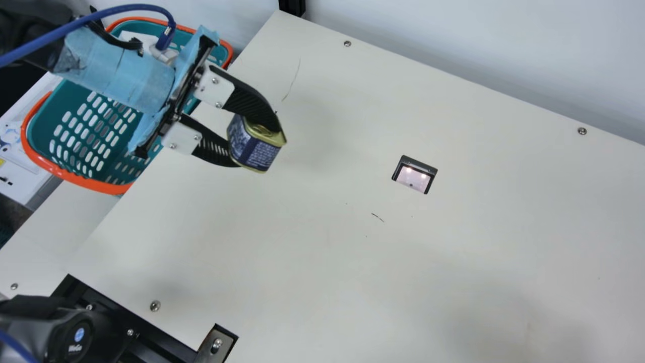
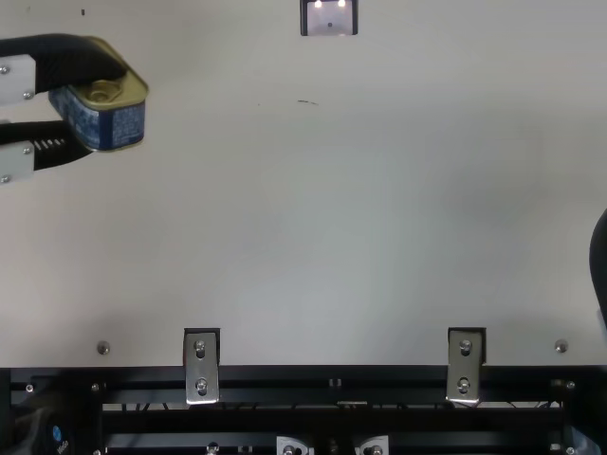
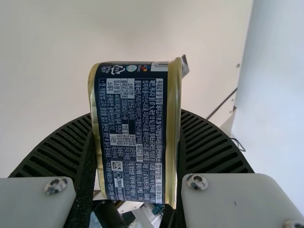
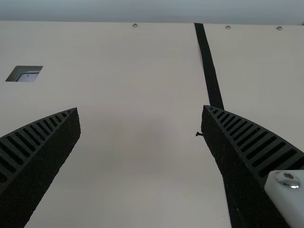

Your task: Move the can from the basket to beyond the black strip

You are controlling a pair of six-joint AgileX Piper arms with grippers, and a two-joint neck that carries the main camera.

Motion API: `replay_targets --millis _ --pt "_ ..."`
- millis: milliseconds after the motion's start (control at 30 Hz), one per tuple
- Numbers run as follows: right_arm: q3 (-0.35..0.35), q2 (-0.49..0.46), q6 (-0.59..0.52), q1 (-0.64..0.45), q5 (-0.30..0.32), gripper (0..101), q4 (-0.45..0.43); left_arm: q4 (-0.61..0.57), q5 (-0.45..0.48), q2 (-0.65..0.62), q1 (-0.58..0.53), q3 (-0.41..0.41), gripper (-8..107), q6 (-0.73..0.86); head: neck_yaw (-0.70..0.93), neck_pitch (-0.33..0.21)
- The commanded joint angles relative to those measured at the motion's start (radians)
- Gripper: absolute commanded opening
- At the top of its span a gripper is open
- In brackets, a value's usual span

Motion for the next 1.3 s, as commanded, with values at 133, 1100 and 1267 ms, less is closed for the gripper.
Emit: replay_targets --millis 133,1100,1267 --pt "0.0 0.0 0.0 0.0 0.0 101 0.0 -0.005 -0.001 -0.034 -0.013 0.005 10 -0.025 0.013 -0.024" --pt "0.0 0.0 0.0 0.0 0.0 101 0.0 0.007 0.0 -0.037 -0.001 0.004 10 -0.025 0.013 -0.024" --pt "0.0 0.0 0.0 0.0 0.0 101 0.0 0.02 -0.013 -0.045 -0.013 0.003 10 -0.018 0.013 -0.024"
